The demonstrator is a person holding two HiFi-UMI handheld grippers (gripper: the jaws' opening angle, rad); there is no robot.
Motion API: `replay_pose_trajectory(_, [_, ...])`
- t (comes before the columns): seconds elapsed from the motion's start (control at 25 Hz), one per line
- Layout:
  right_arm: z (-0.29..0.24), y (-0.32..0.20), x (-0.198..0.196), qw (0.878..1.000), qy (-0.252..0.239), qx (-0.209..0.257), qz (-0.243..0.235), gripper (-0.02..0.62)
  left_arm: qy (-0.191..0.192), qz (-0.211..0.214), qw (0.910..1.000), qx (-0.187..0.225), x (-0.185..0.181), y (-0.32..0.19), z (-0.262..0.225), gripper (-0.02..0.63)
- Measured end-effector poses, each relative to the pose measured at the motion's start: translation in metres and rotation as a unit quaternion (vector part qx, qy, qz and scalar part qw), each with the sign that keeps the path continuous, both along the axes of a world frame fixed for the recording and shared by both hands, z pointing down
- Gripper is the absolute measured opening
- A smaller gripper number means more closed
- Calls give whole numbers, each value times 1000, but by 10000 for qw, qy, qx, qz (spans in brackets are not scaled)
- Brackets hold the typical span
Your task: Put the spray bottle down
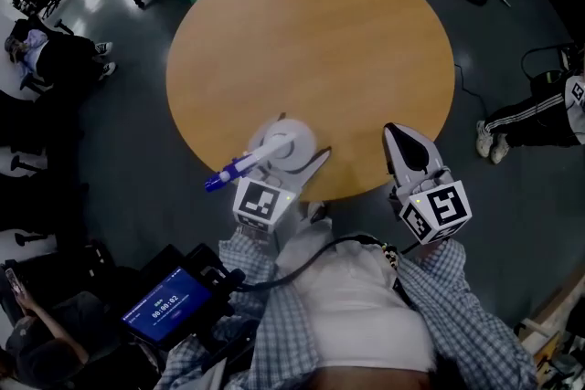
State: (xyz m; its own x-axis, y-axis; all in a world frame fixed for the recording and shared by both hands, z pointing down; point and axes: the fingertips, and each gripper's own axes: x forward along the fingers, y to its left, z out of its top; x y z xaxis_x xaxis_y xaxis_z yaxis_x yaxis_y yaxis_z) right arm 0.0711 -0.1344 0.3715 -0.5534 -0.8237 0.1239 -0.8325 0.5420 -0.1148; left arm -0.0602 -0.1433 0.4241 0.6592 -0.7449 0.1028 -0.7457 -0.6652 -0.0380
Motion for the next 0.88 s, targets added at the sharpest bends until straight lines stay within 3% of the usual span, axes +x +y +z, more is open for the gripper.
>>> replay_pose_trajectory(0.24, [11,-23,-7,9997,89,-214,40,2,229,272,9993,-146,3,-40,33,433])
replay_pose_trajectory(0.4, [12,-36,3,9992,169,-368,-47,3,406,130,9983,-394,9,-66,60,431])
replay_pose_trajectory(0.64, [23,-49,3,9981,365,-482,-150,3,-4,26,9985,-548,10,-96,98,431])
replay_pose_trajectory(0.88, [39,-52,8,9962,464,-715,-179,3,-72,-129,9974,-710,7,-109,123,431])
